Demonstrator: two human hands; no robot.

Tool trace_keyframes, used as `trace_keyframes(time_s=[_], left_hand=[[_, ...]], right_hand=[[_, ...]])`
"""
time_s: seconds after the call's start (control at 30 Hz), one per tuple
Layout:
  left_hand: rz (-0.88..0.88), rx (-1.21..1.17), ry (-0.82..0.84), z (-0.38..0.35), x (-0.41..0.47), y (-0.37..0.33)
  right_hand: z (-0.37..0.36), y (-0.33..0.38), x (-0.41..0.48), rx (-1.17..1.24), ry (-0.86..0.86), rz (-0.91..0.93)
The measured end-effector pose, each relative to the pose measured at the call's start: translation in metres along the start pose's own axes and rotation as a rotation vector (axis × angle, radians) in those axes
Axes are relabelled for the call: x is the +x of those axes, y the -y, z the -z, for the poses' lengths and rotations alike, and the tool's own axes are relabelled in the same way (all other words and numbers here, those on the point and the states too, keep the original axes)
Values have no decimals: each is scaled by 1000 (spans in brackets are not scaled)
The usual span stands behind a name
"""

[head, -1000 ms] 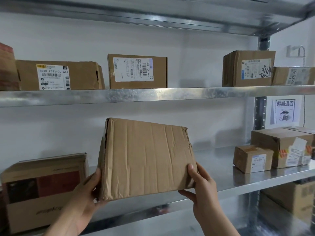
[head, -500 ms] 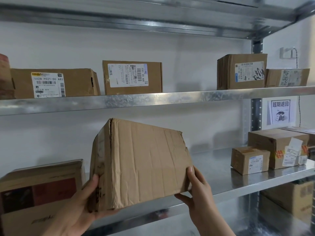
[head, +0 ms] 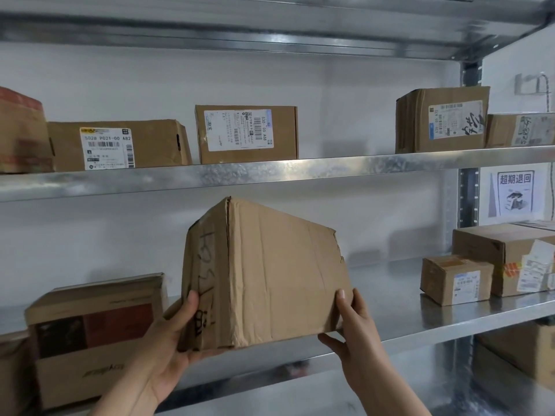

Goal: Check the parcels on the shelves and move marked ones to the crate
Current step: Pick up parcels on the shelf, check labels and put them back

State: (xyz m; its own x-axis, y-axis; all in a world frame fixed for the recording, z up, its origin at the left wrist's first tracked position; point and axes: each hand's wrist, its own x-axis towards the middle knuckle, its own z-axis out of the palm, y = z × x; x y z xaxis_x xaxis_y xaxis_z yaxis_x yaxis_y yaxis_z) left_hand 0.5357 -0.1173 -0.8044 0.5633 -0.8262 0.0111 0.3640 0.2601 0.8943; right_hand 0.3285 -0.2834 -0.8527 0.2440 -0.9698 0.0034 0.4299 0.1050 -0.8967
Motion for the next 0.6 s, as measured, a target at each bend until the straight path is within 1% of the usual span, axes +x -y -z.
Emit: trace_keyframes(time_s=[0.13,0.3,0.37,0.5,0.6], left_hand=[[-45,100,-12,-9,-2,2],[-149,212,-23,-21,-6,6],[-189,243,-47,-26,-6,7],[-255,260,-78,-32,-3,11],[-324,260,-92,-38,0,13]], right_hand=[[-7,-6,2,-124,-13,17],[-14,-1,-5,-144,44,28],[-19,5,-11,-113,81,33],[-23,12,-24,-34,183,-29],[-25,12,-27,22,248,-41]])
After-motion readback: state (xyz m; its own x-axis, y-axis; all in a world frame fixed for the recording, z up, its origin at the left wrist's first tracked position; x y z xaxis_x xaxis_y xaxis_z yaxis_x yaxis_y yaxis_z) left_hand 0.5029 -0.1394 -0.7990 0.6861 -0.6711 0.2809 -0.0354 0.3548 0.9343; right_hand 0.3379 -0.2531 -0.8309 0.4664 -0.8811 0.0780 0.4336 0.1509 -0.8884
